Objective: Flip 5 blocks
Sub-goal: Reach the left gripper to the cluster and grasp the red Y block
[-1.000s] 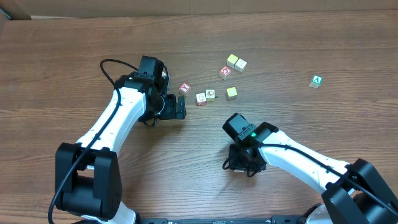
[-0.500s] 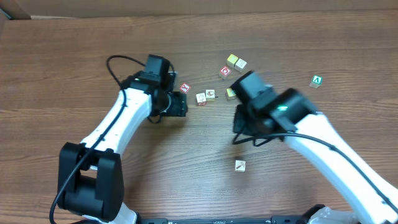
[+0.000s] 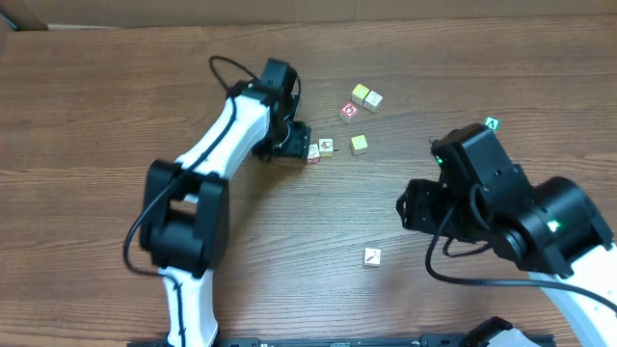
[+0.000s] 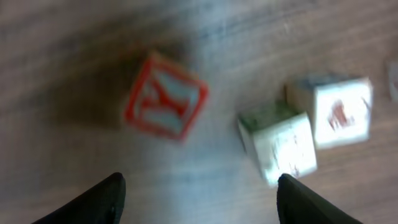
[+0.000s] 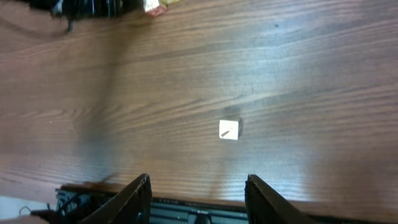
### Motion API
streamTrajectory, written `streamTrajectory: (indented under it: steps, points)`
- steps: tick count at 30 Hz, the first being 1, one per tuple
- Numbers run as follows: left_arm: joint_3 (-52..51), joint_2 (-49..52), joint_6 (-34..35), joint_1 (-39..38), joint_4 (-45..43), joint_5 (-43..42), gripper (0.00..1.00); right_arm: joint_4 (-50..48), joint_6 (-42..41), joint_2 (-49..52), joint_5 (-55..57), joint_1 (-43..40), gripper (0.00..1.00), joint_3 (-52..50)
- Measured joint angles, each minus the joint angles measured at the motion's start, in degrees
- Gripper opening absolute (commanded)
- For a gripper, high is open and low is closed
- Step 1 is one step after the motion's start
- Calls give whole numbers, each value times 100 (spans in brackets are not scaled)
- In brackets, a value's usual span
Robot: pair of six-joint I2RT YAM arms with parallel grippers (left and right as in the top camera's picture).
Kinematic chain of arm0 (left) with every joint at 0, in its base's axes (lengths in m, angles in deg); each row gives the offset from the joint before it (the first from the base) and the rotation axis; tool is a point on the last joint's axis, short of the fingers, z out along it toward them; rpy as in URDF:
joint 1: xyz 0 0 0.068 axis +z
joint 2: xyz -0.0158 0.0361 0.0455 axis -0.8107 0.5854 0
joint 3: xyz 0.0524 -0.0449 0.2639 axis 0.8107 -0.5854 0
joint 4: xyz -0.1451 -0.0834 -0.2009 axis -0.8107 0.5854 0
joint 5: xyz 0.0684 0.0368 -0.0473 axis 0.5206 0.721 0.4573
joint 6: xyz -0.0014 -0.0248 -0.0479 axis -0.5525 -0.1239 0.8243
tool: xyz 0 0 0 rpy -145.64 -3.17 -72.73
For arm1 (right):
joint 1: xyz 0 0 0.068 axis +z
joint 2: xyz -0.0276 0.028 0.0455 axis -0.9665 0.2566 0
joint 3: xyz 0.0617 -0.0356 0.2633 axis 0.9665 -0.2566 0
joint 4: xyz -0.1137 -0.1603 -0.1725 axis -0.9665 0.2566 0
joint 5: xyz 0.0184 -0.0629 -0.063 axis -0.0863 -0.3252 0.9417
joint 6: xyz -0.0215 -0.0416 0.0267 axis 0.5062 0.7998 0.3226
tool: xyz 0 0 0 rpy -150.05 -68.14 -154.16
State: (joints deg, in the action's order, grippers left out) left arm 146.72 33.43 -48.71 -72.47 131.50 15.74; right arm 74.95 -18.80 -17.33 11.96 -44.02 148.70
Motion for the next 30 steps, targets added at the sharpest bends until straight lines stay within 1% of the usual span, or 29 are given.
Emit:
streamTrajectory:
  steps: [3,4,7,9,11,14,16,20,21,22,23,27,30]
  points:
    - [551,374,-114,0,140,173,77,142,55,-39,-17,0,50,0]
    - [693,450,-151,0,138,249,75,190,70,-39,-20,0,50,0]
    - [931,533,-267,0,133,415,59,273,153,-39,-22,0,50,0]
    - [990,544,-334,0,142,468,56,308,190,-39,-42,0,51,0]
    - [1008,562,-387,0,203,498,56,326,214,-39,-59,0,51,0]
    - [1021,695,-420,0,334,529,60,330,249,-39,-59,0,51,0]
    - [1021,837,-457,0,424,533,59,337,260,-39,-61,0,51,0]
    - [1064,1038,-509,2,498,599,43,385,278,-39,-59,0,51,0]
    - [1064,1043,-525,0,490,601,44,391,275,-39,-61,0,51,0]
    - [1067,1049,-538,0,481,610,49,391,278,-39,-59,0,51,0]
    - [1073,1049,-538,0,481,619,52,396,278,-39,-59,0,51,0]
    - [1113,1067,-535,2,481,616,51,402,293,-39,-61,0,51,0]
    - [1191,1102,-538,2,476,616,53,402,293,-39,-61,0,51,0]
